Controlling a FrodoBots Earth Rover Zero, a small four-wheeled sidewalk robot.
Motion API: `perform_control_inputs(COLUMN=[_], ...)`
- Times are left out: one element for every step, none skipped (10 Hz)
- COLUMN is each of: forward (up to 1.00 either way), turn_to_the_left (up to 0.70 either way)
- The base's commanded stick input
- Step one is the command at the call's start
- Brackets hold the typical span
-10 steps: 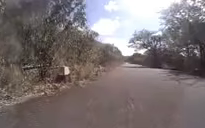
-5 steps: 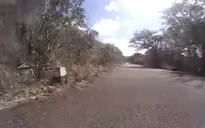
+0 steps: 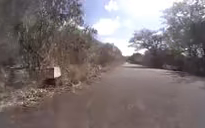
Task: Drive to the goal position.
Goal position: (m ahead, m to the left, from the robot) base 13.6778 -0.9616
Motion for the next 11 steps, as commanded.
perform_control_inputs(forward=[0.5, 0.5, 0.5, 0.5, 0.5, 0.5, 0.5, 0.5, 0.5, 0.5, 0.5], turn_to_the_left=[0.0, 0.0, 0.0, 0.0, 0.0, 0.0, 0.0, 0.0, 0.0, 0.0, 0.0])
